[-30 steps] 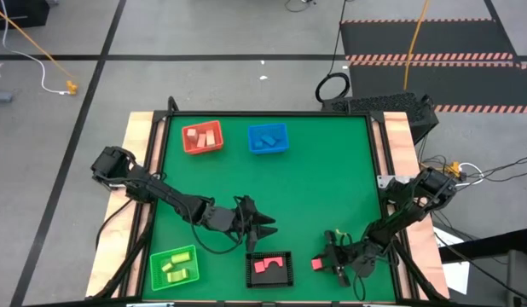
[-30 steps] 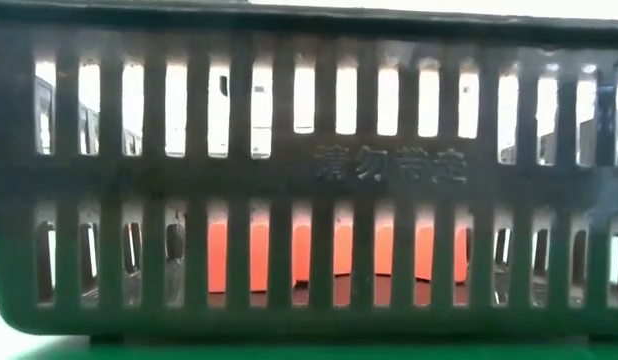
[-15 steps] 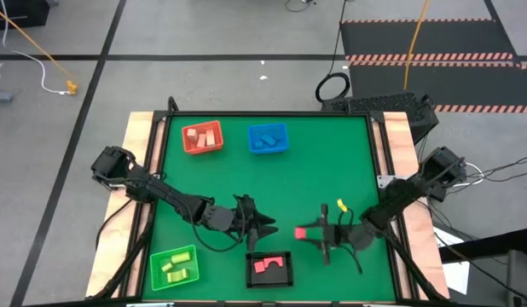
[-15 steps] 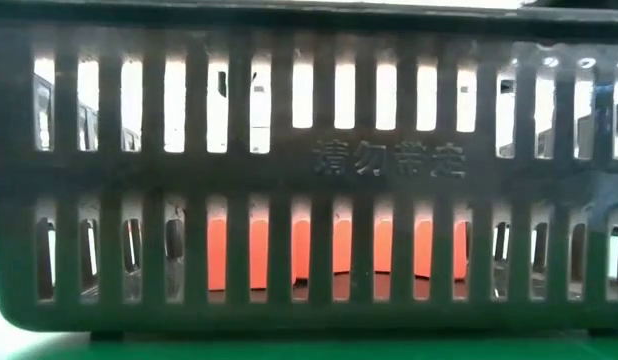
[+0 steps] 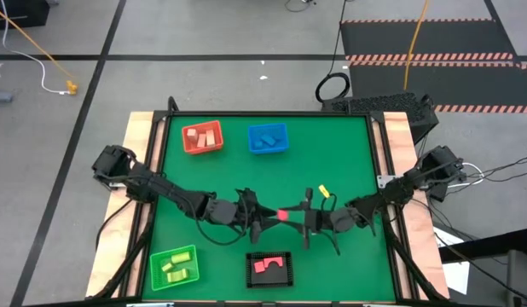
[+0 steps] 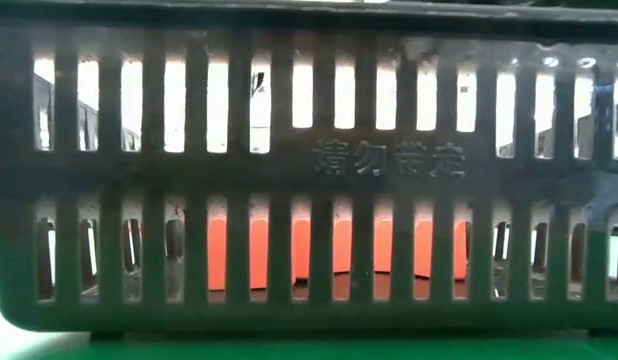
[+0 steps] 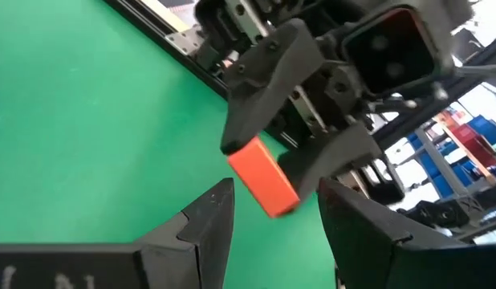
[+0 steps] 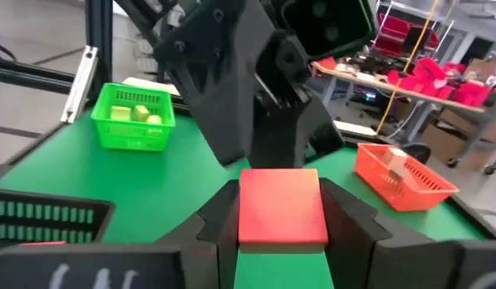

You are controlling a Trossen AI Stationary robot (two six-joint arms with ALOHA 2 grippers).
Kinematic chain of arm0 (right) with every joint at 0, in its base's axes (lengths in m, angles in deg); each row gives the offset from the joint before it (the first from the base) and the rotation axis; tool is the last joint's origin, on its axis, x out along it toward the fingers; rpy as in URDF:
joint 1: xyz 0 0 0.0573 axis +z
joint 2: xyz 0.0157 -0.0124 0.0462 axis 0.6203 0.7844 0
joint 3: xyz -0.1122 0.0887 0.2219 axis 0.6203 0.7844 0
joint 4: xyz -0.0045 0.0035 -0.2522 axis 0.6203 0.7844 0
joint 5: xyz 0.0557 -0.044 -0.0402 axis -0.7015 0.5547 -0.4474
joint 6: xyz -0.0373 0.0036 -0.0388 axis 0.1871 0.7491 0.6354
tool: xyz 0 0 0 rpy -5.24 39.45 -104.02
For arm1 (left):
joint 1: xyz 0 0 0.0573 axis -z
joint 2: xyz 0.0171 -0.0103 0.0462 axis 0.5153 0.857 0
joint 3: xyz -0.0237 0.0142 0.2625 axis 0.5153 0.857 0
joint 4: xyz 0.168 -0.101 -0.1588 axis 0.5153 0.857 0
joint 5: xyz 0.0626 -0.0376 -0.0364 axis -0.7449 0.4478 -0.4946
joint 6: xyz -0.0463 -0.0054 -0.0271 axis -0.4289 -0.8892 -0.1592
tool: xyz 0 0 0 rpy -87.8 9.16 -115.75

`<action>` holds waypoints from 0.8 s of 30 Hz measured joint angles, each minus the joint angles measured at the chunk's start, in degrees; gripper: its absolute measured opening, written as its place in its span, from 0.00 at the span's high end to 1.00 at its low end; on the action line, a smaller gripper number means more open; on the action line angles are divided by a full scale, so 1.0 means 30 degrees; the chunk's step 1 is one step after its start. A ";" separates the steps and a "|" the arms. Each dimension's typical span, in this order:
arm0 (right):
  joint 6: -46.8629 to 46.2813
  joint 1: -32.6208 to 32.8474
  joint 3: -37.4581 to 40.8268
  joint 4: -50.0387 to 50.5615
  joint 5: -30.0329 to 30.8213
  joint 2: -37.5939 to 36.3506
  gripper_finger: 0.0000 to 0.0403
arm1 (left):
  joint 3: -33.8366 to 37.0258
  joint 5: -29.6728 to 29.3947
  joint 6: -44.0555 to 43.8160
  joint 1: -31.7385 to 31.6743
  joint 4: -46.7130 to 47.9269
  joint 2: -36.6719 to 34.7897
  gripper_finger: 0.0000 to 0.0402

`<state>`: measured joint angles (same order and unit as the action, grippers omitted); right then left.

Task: Sort & place blocks by color
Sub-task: Put the red block into the black bin

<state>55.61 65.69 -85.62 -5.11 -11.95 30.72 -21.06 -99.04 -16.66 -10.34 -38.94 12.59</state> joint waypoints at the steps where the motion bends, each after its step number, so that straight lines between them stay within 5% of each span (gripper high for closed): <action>1: 0.0261 -0.0083 -0.0167 0.0144 0.0000 0.0006 0.71 | 0.0000 0.0000 0.0076 -0.0097 0.0000 0.0000 0.55; 10: 0.1522 -0.0636 -0.0616 0.0350 -0.0265 -0.0001 0.71 | 0.0000 0.0175 0.0143 -0.1071 -0.0119 0.0000 0.56; 15: 0.2268 -0.0688 -0.0616 0.0952 -0.0362 0.0013 0.71 | -0.0007 0.0315 0.0016 -0.1302 0.0479 0.0000 0.71; 18: 0.2338 -0.0676 -0.0616 0.1049 -0.0325 -0.0014 0.59 | 0.0018 0.0393 0.0211 -0.1339 0.0663 0.0011 0.85; 24: 0.0636 -0.0131 -0.0638 0.1238 -0.0517 -0.0030 0.29 | 0.0022 0.0514 0.0522 -0.1240 0.0606 0.0036 0.86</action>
<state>57.52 65.30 -87.53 -1.39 -13.50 30.63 -20.99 -97.50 -15.09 -14.06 -37.12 12.70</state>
